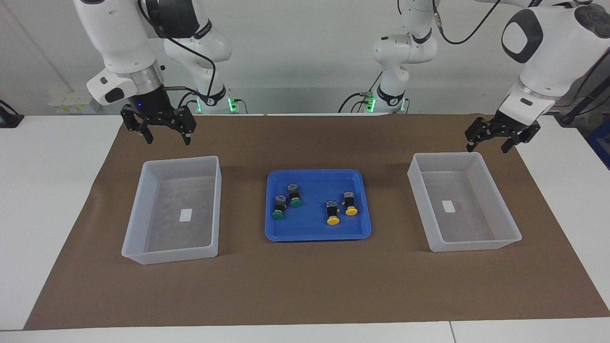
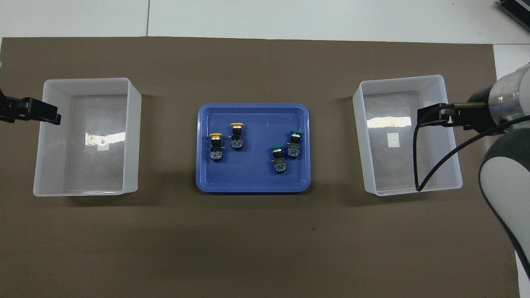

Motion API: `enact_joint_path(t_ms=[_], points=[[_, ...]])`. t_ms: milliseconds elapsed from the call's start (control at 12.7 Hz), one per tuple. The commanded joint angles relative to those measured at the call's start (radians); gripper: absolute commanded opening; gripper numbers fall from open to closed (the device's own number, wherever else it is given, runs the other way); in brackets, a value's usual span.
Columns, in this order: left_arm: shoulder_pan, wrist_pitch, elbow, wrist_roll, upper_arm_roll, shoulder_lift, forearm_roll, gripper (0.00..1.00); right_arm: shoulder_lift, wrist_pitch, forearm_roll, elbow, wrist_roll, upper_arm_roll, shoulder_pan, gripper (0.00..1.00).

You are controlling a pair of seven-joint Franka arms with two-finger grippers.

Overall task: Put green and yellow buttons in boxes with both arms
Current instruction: 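Move the right gripper over the nearer green button on the tray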

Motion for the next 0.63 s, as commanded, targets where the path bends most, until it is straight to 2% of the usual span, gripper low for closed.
enact_joint_path(t_ms=[0,157,393,550], points=[[-0.008,0.012,-0.036,0.002,0.006,-0.03,0.013,1.0,-0.01,0.108,0.024,-0.079,0.046,0.005,0.054,1.0],[-0.008,0.012,-0.036,0.002,0.006,-0.03,0.013,1.0,0.005,0.136,0.022,-0.086,0.081,0.005,0.066,1.0],[-0.008,0.012,-0.036,0.002,0.006,-0.03,0.014,1.0,0.014,0.245,0.022,-0.151,0.091,0.005,0.113,1.0],[-0.008,0.012,-0.036,0.0,0.006,-0.03,0.014,1.0,0.04,0.285,0.019,-0.161,0.13,0.005,0.176,1.0]])
